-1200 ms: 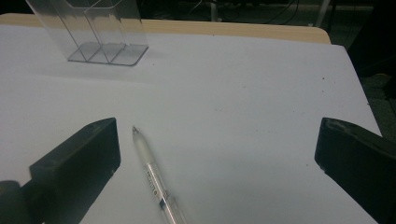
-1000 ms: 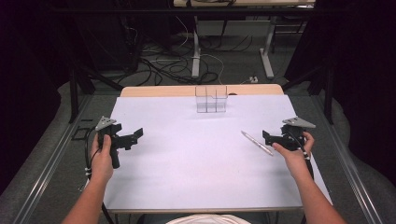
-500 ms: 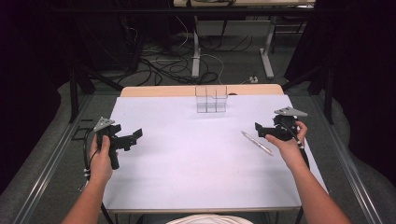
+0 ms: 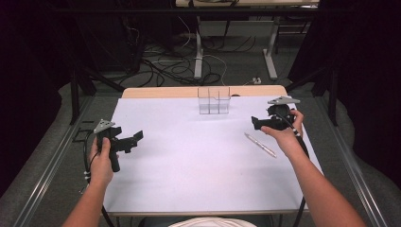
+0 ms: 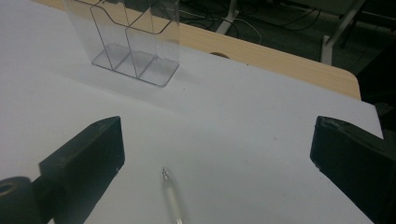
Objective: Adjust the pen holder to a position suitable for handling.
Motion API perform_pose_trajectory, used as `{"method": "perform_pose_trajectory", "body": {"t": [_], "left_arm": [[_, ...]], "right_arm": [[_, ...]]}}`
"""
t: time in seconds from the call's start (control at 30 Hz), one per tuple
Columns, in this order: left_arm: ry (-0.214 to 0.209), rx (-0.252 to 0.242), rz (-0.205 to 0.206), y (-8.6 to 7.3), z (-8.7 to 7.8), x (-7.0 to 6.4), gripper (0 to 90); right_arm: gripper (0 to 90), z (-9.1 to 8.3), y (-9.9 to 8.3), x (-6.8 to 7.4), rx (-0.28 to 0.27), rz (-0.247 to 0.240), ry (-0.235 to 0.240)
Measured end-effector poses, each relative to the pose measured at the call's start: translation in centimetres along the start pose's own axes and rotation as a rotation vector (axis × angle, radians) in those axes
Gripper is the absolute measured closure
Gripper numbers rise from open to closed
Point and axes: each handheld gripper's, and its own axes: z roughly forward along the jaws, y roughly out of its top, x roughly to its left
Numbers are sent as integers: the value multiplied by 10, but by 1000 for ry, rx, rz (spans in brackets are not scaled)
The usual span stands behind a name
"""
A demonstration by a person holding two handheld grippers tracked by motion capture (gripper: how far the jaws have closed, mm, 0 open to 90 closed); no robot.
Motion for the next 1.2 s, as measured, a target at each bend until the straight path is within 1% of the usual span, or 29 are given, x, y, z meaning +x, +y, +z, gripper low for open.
{"method": "perform_pose_trajectory", "body": {"t": [0.03,0.1,0.2,0.27,0.37,0.47,0.6,0.67,0.73,0.8,0.93,1.03,1.07,1.17,1.2], "left_arm": [[0,0,0,0,0,0,4],[0,0,0,0,0,0,4],[-5,2,-4,0,1,0,4],[-5,4,-3,0,1,0,3],[-4,5,-2,0,1,1,4],[-2,3,-4,-1,1,1,4],[0,6,-2,-1,1,2,4],[0,6,-3,-1,1,2,3],[0,7,-2,-1,1,2,4],[0,5,-2,-1,1,2,4],[1,7,0,-1,1,3,3],[2,8,-2,-1,1,3,3],[2,8,-4,-1,1,3,3],[0,9,-5,-1,2,4,3],[1,9,-5,-1,2,4,4]], "right_arm": [[46,0,3,0,0,-11,-1],[81,2,8,2,-6,-17,2],[156,4,14,6,-11,-51,10],[160,6,18,8,-9,-85,13],[190,10,27,12,2,-131,17],[227,13,35,16,9,-163,27],[291,18,46,20,-12,-218,58],[300,20,52,23,-9,-249,65],[321,23,57,25,3,-281,79],[337,26,62,27,9,-304,83],[351,34,73,31,17,-363,83],[354,39,80,35,44,-399,102],[362,42,82,37,39,-413,102],[372,47,87,41,72,-434,115],[377,48,89,42,83,-454,114]]}}
